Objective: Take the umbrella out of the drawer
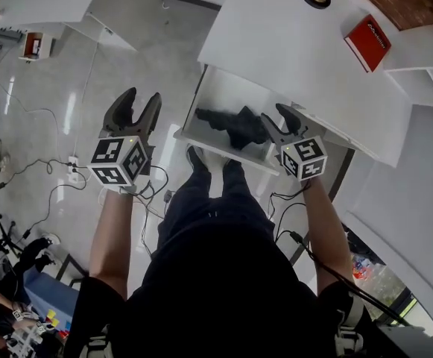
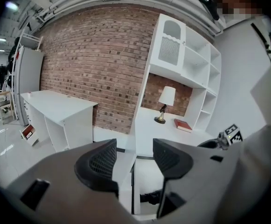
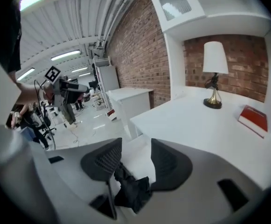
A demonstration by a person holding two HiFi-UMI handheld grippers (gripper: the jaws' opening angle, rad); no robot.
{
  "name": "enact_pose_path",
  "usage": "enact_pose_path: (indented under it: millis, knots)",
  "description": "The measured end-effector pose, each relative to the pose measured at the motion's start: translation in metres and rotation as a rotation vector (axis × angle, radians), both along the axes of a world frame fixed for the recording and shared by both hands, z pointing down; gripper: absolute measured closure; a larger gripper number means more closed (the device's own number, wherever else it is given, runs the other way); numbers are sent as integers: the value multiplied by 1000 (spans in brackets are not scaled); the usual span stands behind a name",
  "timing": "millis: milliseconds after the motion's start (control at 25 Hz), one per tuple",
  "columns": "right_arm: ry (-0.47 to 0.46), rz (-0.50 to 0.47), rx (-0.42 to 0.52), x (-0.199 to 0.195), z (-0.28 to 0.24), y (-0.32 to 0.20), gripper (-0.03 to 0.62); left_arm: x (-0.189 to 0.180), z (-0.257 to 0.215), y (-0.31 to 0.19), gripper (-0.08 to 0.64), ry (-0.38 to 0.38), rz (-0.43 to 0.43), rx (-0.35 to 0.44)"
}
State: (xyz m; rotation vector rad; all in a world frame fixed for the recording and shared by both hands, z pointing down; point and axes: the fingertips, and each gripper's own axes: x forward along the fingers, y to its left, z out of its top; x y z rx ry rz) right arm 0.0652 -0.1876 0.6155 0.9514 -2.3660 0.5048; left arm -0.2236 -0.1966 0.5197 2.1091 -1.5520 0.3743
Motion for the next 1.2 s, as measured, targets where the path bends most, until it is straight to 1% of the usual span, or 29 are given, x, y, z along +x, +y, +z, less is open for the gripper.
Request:
enact_pose_path:
  millis: [120,200,280,400,600,800,920,1000,1120,1200]
  knots:
    - [47,-122,-40,-9,37,9,396,5,11,0,319,-2,-32,-28]
    - [76,-201,-74,-13,62,16,396,9,16,1,319,-19,-45,-41]
    - [111,-283,-110,-14,88,25,389,17,23,2,319,-42,-42,-57]
    - [170,-390,-157,-14,119,40,381,29,36,6,319,-46,-40,-81]
    - [279,-487,-221,-12,169,55,355,32,62,19,319,-40,-78,-134]
    - [401,-589,-293,-12,218,69,306,27,80,34,319,-39,-113,-181]
    - [463,-656,-305,-13,241,75,271,27,84,41,319,-47,-116,-200]
    - [501,-697,-299,-16,256,80,258,25,89,48,319,-53,-120,-218]
    - [554,-732,-285,-21,277,81,245,20,100,57,321,-57,-134,-242]
    - [566,-747,-304,-23,287,82,237,19,106,61,321,-56,-138,-256]
